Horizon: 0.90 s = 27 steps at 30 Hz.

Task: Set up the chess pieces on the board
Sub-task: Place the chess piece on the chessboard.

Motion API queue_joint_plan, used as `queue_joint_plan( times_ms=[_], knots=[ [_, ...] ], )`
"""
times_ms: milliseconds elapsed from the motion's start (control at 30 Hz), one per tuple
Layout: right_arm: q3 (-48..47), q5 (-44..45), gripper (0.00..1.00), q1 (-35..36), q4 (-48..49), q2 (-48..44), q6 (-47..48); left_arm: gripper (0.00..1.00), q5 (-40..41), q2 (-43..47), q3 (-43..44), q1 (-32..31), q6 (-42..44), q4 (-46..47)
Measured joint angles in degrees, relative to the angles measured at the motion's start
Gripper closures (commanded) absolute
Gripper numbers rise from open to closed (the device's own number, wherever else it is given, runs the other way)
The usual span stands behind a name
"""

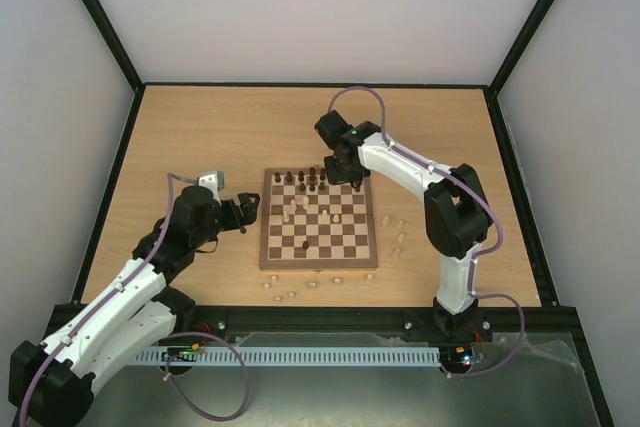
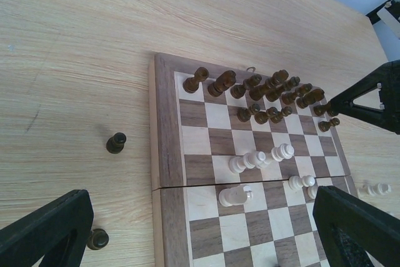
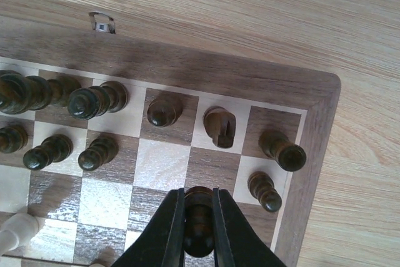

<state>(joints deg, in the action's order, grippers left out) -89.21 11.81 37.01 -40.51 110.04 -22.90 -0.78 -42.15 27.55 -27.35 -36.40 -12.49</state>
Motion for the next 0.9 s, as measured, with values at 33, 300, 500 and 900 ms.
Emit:
queue_joint_plan(
  times_ms=[33,300,500,900],
  knots=[
    [0.0,0.0,0.95,0.0,0.1,0.3,0.0,0.01,0.0,-0.1,0.0,0.0,0.0,0.0],
    [0.8,0.1,0.95,0.0,1.4,3.2,0.0,0.01,0.4,-0.4,0.0,0.0,0.0,0.1],
    [1.0,0.3,0.95,-0.1,1.9,3.6,0.0,0.01,0.4,-0.5,0.0,0.0,0.0,0.2],
    [3.3,0.5,0.94,-1.0,3.2,4.4,0.0,0.01,0.4,-1.2,0.0,0.0,0.0,0.2]
  ],
)
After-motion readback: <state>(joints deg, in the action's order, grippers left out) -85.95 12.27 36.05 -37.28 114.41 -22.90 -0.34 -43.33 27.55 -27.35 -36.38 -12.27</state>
